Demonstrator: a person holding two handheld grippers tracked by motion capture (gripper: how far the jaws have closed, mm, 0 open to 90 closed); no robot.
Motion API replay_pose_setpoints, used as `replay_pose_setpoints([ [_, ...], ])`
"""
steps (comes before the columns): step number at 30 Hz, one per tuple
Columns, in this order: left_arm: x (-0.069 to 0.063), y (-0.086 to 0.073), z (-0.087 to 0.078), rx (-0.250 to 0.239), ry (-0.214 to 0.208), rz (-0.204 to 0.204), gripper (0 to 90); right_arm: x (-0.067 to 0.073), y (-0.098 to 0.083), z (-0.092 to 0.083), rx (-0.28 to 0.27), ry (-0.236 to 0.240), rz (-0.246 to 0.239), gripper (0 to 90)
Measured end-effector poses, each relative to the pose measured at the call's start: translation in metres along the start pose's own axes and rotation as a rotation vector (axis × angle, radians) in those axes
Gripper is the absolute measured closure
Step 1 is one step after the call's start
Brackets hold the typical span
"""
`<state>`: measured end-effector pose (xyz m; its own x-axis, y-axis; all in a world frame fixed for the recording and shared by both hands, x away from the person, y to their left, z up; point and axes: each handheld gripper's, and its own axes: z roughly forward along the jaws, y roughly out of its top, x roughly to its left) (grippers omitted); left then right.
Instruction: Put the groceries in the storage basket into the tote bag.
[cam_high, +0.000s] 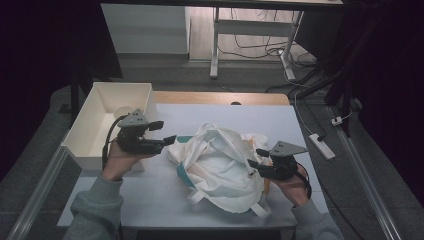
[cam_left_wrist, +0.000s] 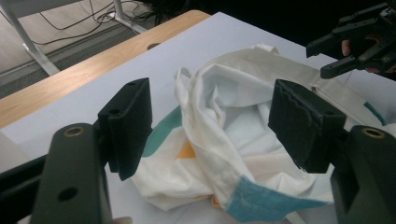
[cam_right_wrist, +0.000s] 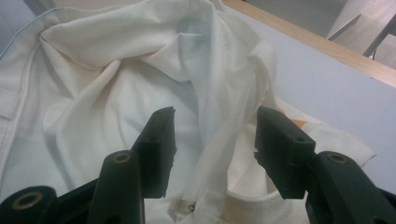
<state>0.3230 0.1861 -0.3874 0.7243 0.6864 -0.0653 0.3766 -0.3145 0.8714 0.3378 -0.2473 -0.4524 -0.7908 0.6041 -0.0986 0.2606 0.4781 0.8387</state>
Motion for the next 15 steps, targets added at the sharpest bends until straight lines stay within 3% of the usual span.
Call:
replay_pose_setpoints([
  [7, 0.014, -0.004, -0.003, 0.004, 0.042, -0.026, 30.2, 0.0, -0.002, 0.002, 0.014, 0.003, -0.004, 48.0],
  [15, 0.033, -0.007, -0.019, -0.008, 0.138, -0.051, 30.2, 0.0, -0.004, 0.001, 0.019, 0.004, 0.001, 47.9],
])
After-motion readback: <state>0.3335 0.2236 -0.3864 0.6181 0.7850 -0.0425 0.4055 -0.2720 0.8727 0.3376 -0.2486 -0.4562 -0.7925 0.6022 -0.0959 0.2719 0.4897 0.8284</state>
